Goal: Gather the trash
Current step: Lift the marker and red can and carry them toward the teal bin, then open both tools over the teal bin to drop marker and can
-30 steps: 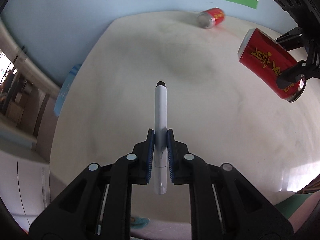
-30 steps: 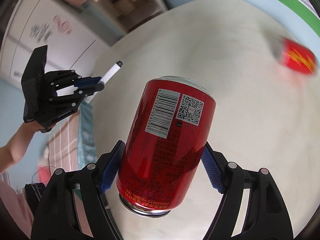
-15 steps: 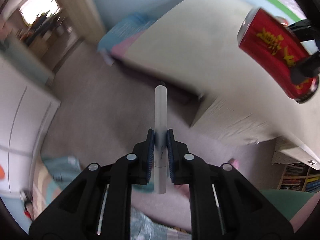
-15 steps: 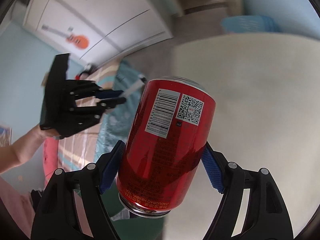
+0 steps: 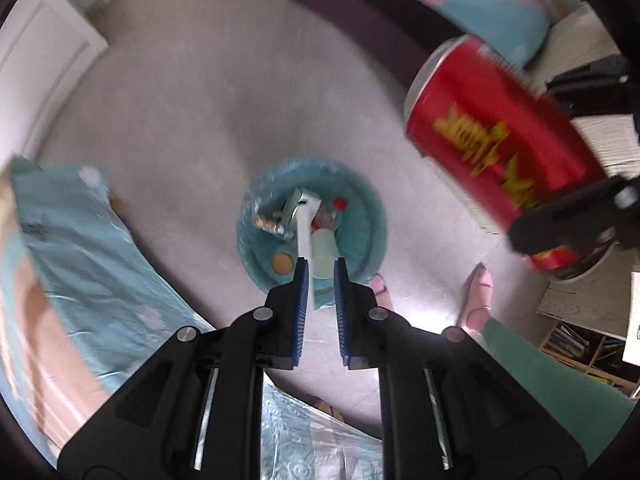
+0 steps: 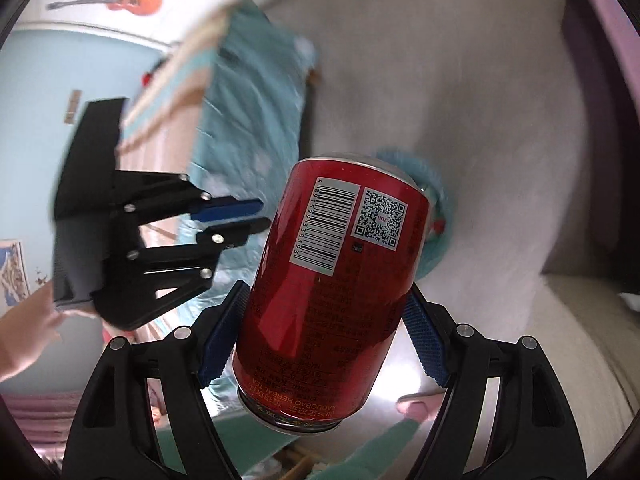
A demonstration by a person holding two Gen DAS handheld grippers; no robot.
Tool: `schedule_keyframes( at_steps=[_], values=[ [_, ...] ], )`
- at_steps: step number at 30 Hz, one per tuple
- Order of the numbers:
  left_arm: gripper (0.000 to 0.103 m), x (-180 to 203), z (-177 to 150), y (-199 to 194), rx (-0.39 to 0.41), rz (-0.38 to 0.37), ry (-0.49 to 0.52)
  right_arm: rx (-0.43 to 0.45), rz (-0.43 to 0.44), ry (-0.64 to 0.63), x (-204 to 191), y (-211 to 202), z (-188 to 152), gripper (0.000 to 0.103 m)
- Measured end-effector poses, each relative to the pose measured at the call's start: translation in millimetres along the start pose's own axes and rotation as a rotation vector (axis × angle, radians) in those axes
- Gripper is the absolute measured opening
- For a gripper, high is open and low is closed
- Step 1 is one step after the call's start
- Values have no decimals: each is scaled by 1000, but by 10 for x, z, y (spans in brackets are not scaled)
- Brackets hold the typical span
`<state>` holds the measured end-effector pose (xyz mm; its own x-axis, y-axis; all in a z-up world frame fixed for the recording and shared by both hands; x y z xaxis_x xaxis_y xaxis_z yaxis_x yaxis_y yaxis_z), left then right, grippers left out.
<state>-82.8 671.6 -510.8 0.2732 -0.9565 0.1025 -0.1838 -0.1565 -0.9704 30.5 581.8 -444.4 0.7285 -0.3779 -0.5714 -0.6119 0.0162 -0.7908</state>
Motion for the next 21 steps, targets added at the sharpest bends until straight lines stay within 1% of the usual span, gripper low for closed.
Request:
schedule_keyframes(
  at_steps=[1,2,4,6,7,8,9,10,11,12,14,16,18,19,20,21],
  values=[
    [11,-70,22,194,-15,-19,-12,-26,16,17,84,231,131,76],
    [11,-147,72,430,-28,-33,-29,-42,9,26,153,418,238,76],
    [11,-222,127,718,-35,-54,-45,-72,-6,31,303,743,416,76],
    [12,-304,174,997,-42,-52,-51,-85,-19,45,395,1013,618,77],
    [12,-349,212,1139,-51,-45,-51,-100,-6,54,447,1136,681,77],
    [12,-399,170,1174,-57,-37,-54,-116,-5,61,497,1193,691,78],
    [12,-419,165,1217,-66,-36,-58,-122,-13,74,527,1240,735,82],
    [12,-432,168,1234,-73,-44,-66,-114,-22,84,553,1276,732,89],
    [13,-445,164,1198,-66,-56,-77,-109,-32,80,559,1254,730,90],
    [17,-449,146,1150,-60,-59,-80,-110,-46,74,513,1259,743,90],
    [22,-445,139,1104,-50,-58,-82,-115,-45,70,422,1189,740,90],
    [23,-447,85,1047,-51,-66,-86,-109,-46,62,363,1081,743,90],
    [23,-453,-14,894,-49,-55,-80,-94,-44,47,276,934,750,90],
    [23,-458,-45,849,-49,-50,-76,-83,-44,33,182,785,716,90],
    [27,-443,-118,723,-45,-45,-70,-71,-46,12,56,597,664,90],
    [36,-429,-183,594,-40,-39,-65,-63,-47,-1,-8,503,643,90]
  ],
)
Point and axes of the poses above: each gripper's, at about its wrist camera, not at the fingertips, and y roughly the way its jaws point, x to its right, z to its top, the point moved 10 cm from there along y, roughly the way its jaws point, and after that the axes turned 13 degrees about -x, right-handed, at the moved point
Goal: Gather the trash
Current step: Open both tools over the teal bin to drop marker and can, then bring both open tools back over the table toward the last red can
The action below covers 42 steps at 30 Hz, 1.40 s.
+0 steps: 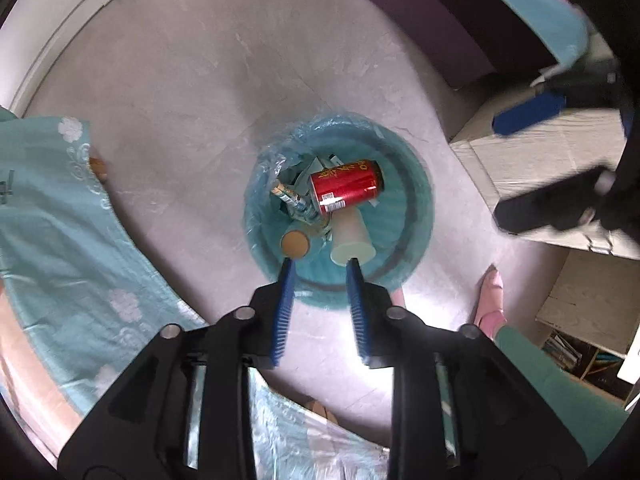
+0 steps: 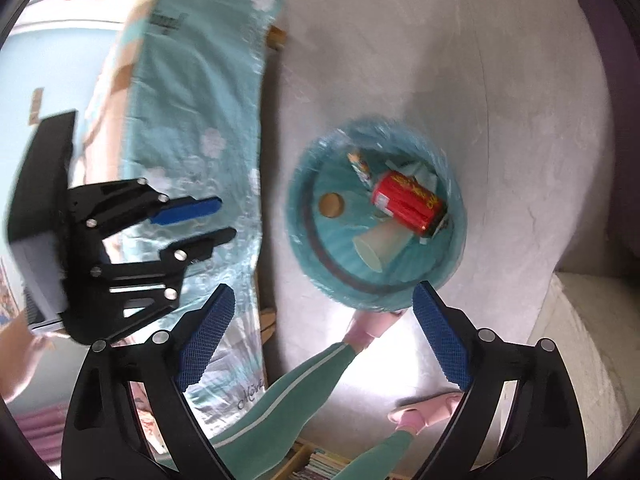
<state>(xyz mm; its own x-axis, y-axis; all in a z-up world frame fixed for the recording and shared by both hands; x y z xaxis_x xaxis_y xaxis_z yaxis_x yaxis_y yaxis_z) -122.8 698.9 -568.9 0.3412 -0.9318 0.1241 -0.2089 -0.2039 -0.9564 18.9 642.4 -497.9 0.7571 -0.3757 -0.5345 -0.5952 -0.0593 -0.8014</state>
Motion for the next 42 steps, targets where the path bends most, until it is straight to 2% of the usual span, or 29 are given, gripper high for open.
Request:
schedule_keyframes(
  at_steps=[2,8,9,12,15,18,22,25,28,34,39,42],
  values=[
    [49,24,-146,-278,16,23,14,35,10,-36,-278,-390,-120,90],
    [54,271,-474,-1249,76,69,108,169,36,-150,-968,-1561,-695,90],
    [60,336,-510,-1424,87,81,128,213,51,-168,-1085,-1839,-856,90],
    [73,637,-563,-1992,139,110,204,333,53,-212,-1246,-2498,-1297,90],
    [77,1062,-521,-2499,203,141,298,424,31,-216,-1198,-2992,-1728,90],
    [85,1600,-389,-2881,266,168,399,513,-16,-167,-881,-3486,-2270,91],
    [87,2289,-157,-3130,309,189,481,572,-143,-91,-360,-3899,-2887,92],
    [95,2901,15,-3335,344,165,533,635,-207,-29,60,-4197,-3405,96],
    [96,3515,164,-3520,390,140,590,662,-260,33,523,-4392,-3914,96],
    [96,4651,458,-3650,412,163,702,631,-391,158,1537,-4600,-4935,96],
    [96,5452,661,-3623,412,196,789,560,-525,212,2446,-4690,-5568,96],
    [96,5843,777,-3585,398,197,813,547,-563,198,2840,-4771,-5766,96]
  ],
)
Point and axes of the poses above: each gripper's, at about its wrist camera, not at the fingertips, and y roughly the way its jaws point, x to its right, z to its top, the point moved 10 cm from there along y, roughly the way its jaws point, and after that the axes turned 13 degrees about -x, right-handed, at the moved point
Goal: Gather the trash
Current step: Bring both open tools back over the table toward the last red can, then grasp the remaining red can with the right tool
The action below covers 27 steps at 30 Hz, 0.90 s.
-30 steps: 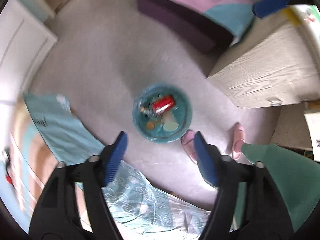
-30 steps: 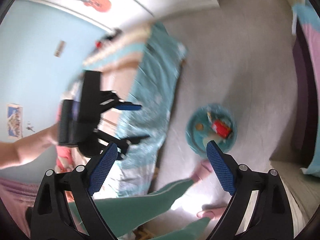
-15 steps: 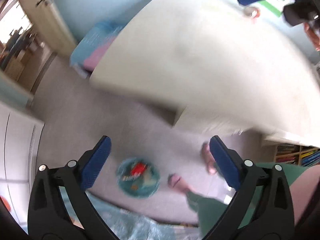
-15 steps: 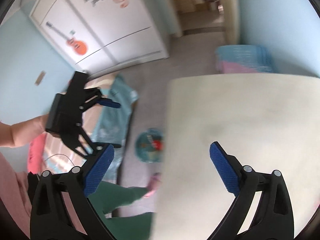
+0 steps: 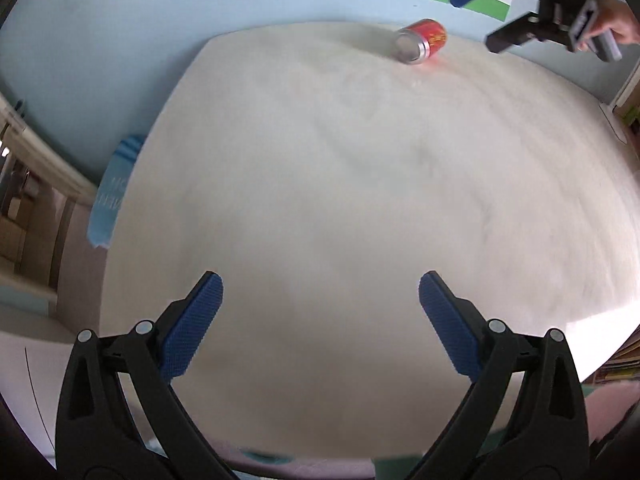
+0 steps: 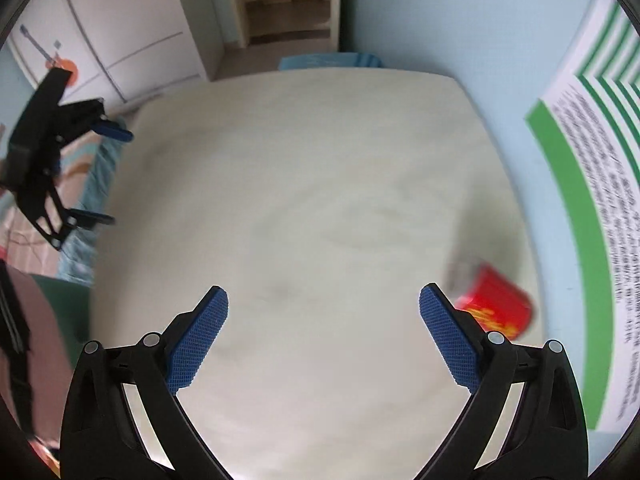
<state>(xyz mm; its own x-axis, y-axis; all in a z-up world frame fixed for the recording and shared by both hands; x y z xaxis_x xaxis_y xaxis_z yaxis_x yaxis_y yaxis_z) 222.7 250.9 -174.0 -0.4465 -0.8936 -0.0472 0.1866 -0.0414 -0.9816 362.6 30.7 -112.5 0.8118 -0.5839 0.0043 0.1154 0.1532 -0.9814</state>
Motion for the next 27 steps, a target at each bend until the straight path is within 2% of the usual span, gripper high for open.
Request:
schedule_keyframes(
  at_steps=[4,10,17,21,24,27],
  values=[
    [96,178,370,158,-28,-6,24,-25,-82,-108,364,163,-100,96],
    [96,389,936,443,-72,-9,25,-33,-88,-207,766,499,-105,96],
    [96,592,1625,748,-75,-16,37,-62,-72,-238,1322,911,-218,96],
    [96,652,1786,884,-84,-9,46,-59,-59,-259,1414,1108,-212,95],
    [96,695,1798,997,-107,-38,42,-68,-55,-277,1428,1239,-259,94],
    [96,735,1767,1119,-134,-34,48,-57,-8,-250,1421,1259,-291,81]
  ],
)
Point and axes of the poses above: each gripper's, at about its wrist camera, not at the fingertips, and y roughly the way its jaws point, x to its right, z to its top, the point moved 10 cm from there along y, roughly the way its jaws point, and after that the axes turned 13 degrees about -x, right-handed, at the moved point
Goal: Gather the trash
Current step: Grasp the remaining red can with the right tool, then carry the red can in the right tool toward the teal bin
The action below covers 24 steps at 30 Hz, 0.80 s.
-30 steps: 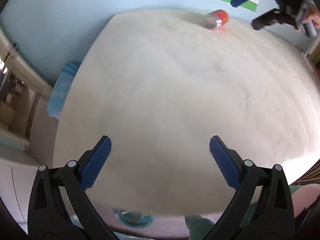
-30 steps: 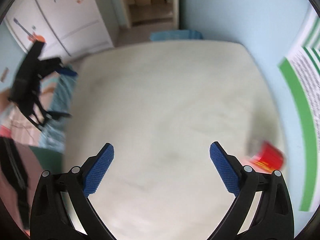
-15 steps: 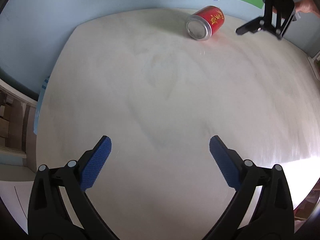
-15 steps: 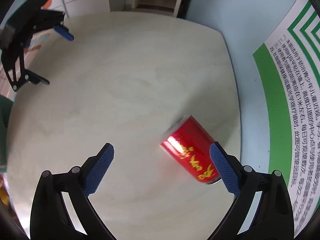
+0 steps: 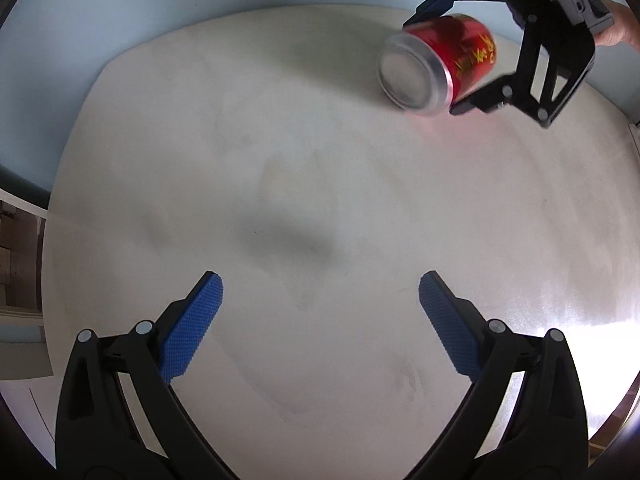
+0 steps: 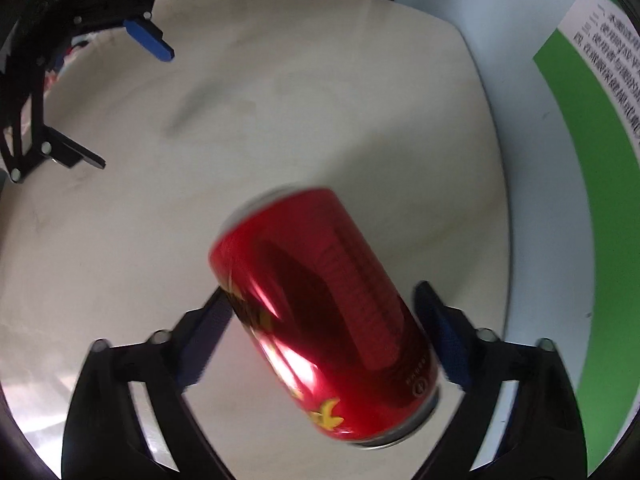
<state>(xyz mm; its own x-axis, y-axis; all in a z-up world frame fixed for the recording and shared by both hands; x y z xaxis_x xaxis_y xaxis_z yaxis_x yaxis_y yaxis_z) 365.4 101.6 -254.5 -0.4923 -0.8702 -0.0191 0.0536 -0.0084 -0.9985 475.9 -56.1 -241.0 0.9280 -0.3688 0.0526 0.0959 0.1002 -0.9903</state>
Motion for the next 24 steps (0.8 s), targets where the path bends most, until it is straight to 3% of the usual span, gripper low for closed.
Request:
schedule_keyframes(
  at_steps=[6,13,19,24],
  values=[
    [96,-9,-75,29,-3,6,-12,21,24,63,-80,-64,-41,74],
    [96,-221,-490,-161,20,21,-60,109,75,100,-434,-586,200,74],
    [96,-523,-1134,-425,55,68,-131,154,87,9,-1075,-1040,755,74],
    [96,-919,-1948,-532,66,74,-231,162,101,-113,-1693,-1152,1408,74]
  ],
)
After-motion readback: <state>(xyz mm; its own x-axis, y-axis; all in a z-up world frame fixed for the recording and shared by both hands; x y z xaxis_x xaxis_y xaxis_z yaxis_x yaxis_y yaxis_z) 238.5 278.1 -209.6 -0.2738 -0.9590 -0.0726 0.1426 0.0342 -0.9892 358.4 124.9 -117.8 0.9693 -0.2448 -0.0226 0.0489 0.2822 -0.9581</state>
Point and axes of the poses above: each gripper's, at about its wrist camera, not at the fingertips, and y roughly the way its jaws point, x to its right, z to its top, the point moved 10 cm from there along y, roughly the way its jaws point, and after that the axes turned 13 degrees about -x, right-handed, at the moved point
